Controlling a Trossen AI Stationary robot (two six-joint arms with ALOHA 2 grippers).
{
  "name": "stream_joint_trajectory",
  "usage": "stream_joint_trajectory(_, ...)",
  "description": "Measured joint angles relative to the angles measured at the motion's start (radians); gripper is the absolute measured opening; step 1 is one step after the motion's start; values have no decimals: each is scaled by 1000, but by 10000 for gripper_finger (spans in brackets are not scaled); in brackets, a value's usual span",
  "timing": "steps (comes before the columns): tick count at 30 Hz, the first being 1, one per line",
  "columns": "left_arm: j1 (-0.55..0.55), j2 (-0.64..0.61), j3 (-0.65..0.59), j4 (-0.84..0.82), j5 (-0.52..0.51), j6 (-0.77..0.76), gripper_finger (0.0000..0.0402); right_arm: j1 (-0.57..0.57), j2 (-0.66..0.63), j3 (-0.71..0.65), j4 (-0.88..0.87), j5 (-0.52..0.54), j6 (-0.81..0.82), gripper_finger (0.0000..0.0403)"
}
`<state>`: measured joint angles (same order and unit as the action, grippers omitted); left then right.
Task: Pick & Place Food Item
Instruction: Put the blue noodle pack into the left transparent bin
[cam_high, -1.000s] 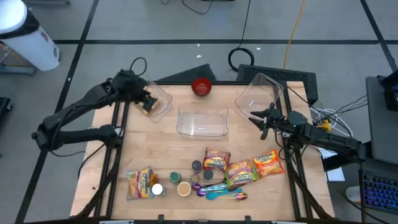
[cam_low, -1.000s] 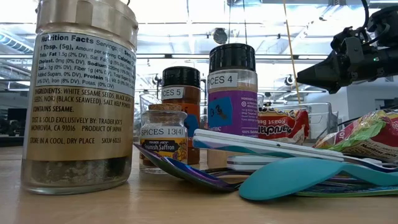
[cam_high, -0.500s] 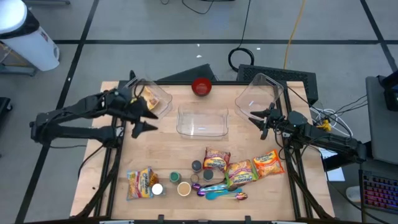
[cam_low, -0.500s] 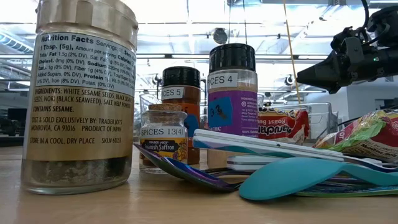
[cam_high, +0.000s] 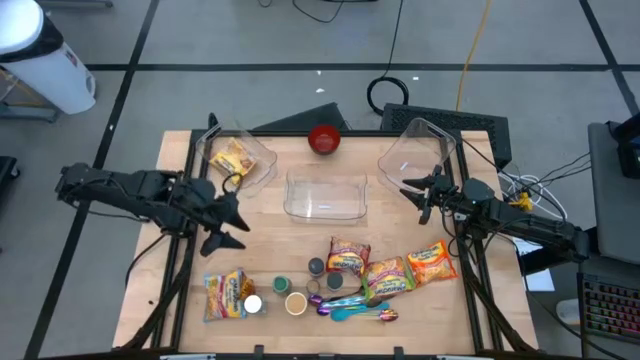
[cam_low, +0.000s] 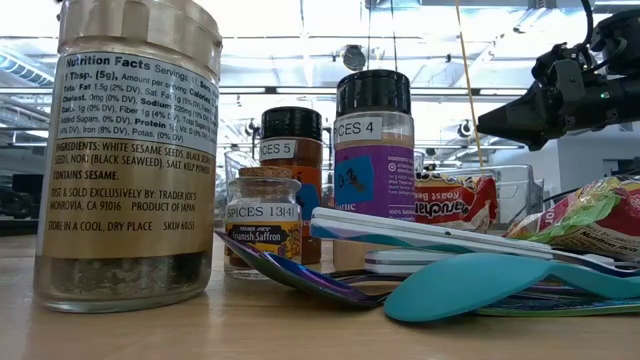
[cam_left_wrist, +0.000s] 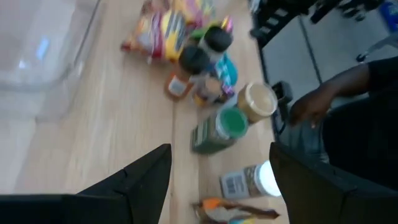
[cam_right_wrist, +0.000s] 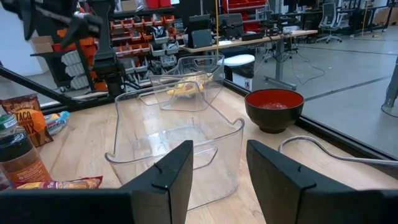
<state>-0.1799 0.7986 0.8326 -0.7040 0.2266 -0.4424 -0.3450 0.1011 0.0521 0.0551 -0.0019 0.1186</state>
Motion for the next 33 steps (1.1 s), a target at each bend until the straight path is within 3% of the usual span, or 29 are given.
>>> stream_joint_trajectory(5,-85,0,-80,-18,-19,-145,274,0,0,0,0,0,0,141)
stream_joint_trajectory(13,-222,0,-241,-61,-19,-543,273,0,0,0,0,0,0,141)
stream_joint_trajectory(19,-306,0,-366,-42,-11,-733,273,0,0,0,0,0,0,141)
stream_joint_trajectory(23,-338,0,-416,-6,-18,-795,273,0,0,0,0,0,0,141)
stream_joint_trajectory(33,-402,0,-503,158,-63,-778,273,0,0,0,0,0,0,141)
